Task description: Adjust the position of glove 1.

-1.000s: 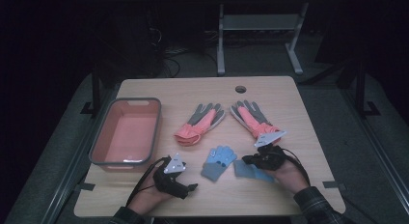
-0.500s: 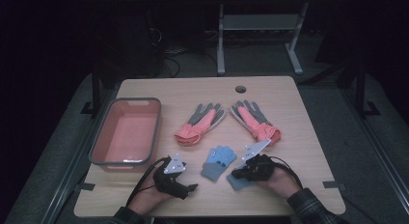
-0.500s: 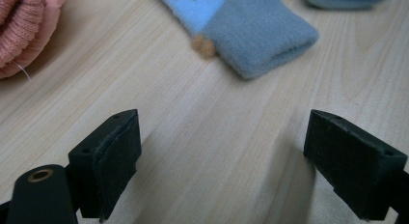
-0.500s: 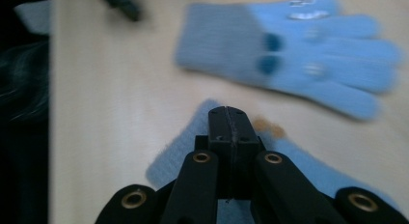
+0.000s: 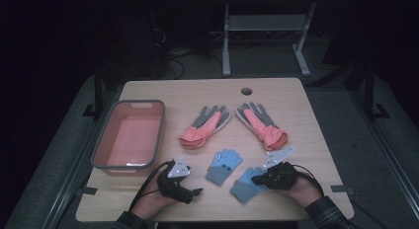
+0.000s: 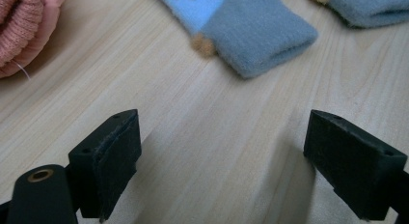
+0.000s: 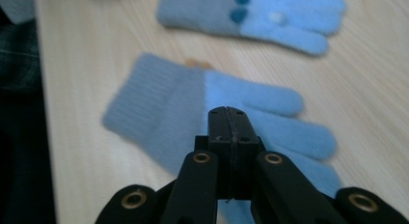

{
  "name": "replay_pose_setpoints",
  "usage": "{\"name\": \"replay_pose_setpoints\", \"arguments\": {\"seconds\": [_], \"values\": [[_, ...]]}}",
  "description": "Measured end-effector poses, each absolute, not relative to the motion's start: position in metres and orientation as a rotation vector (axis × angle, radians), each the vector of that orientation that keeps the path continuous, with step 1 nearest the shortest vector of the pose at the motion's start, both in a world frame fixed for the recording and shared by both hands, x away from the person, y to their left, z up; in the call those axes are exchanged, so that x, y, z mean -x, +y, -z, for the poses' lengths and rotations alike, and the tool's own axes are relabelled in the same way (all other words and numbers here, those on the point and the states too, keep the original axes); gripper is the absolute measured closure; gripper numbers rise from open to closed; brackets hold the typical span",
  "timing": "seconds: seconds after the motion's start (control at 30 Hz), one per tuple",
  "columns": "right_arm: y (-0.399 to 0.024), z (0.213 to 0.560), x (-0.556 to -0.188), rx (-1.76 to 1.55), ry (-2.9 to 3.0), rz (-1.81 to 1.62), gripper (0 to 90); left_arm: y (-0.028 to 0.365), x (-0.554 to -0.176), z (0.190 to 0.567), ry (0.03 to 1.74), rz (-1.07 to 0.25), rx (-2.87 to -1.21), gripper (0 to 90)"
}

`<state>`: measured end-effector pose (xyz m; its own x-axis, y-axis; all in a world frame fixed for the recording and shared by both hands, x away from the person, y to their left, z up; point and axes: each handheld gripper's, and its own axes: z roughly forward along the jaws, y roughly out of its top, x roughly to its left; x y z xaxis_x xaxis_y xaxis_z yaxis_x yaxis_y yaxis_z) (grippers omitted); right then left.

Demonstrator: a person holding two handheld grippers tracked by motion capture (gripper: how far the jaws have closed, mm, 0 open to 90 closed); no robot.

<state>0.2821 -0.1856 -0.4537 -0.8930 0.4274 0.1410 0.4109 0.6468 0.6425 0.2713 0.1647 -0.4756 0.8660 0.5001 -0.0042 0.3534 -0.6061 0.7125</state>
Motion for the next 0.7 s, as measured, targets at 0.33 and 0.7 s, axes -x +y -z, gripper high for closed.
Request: {"name": "replay_pose_setpoints", "arguments": {"seconds": [0.33,0.7], "values": [[-0.16,0.461,-0.297,-0.7,2.825,-1.063,89.9,0.164,-0.272,0.474,0.615,-0.25,-2.293,13.0],[-0.172,0.454,-0.297,-0.737,2.79,-1.15,80.7,0.163,-0.271,0.464,0.635,-0.263,-2.276,15.9]]}}
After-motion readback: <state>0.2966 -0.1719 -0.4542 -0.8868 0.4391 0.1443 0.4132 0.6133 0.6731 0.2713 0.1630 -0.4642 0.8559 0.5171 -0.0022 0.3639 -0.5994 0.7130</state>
